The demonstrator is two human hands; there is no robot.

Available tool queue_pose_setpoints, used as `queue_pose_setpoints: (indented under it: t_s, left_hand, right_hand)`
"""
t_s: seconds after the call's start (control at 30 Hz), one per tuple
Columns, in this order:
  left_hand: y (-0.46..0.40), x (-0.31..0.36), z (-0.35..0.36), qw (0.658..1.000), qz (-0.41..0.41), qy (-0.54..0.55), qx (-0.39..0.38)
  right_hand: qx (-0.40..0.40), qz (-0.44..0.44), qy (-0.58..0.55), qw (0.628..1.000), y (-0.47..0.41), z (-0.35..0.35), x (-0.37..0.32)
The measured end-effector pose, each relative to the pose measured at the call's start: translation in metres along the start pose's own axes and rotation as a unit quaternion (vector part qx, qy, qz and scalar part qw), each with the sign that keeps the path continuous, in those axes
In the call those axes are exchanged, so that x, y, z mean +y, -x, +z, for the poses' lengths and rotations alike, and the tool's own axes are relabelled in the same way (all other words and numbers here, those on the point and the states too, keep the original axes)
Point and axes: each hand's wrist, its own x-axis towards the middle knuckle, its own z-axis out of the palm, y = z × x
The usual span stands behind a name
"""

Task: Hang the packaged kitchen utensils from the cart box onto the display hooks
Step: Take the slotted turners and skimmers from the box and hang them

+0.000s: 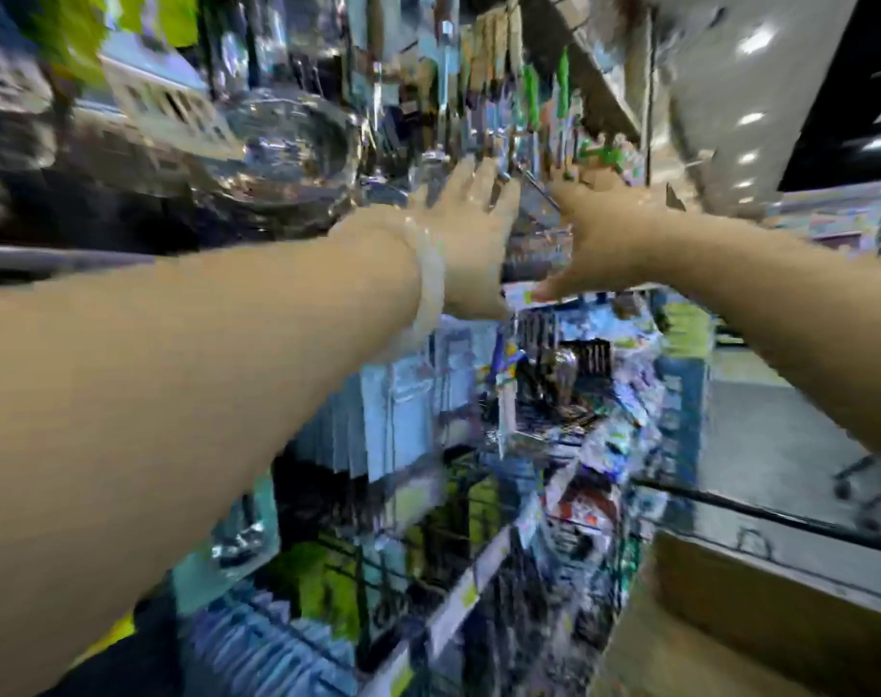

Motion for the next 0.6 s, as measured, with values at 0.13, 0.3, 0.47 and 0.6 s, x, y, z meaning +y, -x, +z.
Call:
queue_pose_setpoints:
  t_s: [0.13,0.3,0.47,0.6]
  left_hand:
    - [-0.016,0.081,0.076,0.991,0.06,0.089,-0.079]
    - [-0.029,0.177,0.156,0.97,0.118,0.135,-0.164]
    - [-0.021,0.252,0.236,0.947,0.142,0.162,-0.239]
    - [0.006,0.303,0.306,0.919,0.185,0.175,-0.302]
  right_hand:
    - [-0.068,0.045,0.002,0.997,0.022,0.069,0.074]
    - [-0.138,0.107,-0.002,0.985,0.06,0.154,0.152]
    - [-0.218,0.181,-0.026,0.959,0.116,0.232,0.212]
    - [-0.327,0.235,-0.031,0.915,0.168,0.299,0.241]
